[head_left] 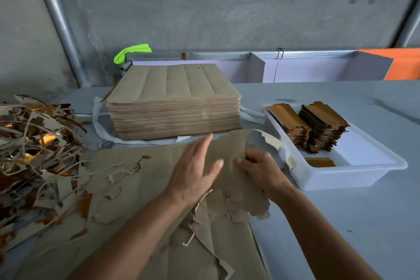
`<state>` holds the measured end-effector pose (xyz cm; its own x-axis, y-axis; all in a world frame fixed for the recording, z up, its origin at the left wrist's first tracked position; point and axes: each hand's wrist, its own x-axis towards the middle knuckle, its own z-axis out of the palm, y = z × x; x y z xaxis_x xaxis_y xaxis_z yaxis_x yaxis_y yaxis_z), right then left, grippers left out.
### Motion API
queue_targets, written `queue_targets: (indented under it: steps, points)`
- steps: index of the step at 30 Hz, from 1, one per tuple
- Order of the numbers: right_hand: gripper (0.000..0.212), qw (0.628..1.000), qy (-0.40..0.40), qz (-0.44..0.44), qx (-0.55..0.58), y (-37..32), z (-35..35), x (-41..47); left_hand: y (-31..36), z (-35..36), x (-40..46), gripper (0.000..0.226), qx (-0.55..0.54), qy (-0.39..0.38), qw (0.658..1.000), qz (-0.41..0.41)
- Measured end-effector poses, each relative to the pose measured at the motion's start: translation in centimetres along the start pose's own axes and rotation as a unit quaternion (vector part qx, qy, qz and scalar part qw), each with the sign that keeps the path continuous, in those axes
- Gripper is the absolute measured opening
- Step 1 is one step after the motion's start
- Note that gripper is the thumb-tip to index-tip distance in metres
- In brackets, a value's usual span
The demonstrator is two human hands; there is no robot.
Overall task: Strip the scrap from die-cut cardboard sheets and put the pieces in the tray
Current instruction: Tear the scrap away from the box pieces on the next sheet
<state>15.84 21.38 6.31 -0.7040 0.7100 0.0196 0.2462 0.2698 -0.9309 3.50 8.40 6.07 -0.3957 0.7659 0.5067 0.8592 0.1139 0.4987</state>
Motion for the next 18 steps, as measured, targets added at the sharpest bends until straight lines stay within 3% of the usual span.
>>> queue_targets:
  steps: [1, 3, 5, 7, 9, 14, 18]
  points:
    - [0.014, 0.999, -0.028, -0.022, -0.004, -0.1, 0.2, -0.2, 0.1, -0.5, 1.3, 0.06, 0.007, 0.02, 1.0, -0.015]
    - [0.014, 0.995, -0.078, -0.062, -0.005, -0.5, 0.6, -0.6, 0.3, -1.3, 3.8, 0.055, 0.006, -0.029, 0.999, -0.044]
    - [0.014, 0.99, -0.109, -0.085, -0.005, -1.0, 0.8, -0.9, 0.0, -1.9, 5.4, 0.04, -0.061, -0.105, 0.991, -0.06]
    - [0.014, 0.988, -0.107, -0.1, -0.043, -1.3, 0.8, -0.9, -0.1, -2.5, 6.0, 0.019, -0.134, -0.124, 0.98, -0.075]
    - [0.016, 0.991, -0.083, -0.088, -0.057, -1.3, 0.9, -0.8, -0.4, -2.8, 6.0, 0.013, -0.181, -0.097, 0.974, -0.092]
    - [0.015, 0.996, -0.048, 0.016, 0.073, -0.6, 1.6, -1.1, -1.0, -2.5, 5.5, 0.019, -0.282, 0.031, 0.947, -0.149]
    - [0.016, 0.979, 0.003, 0.089, 0.184, 0.2, 1.2, -1.5, -2.7, -2.9, 5.6, 0.017, -0.197, 0.09, 0.963, -0.161]
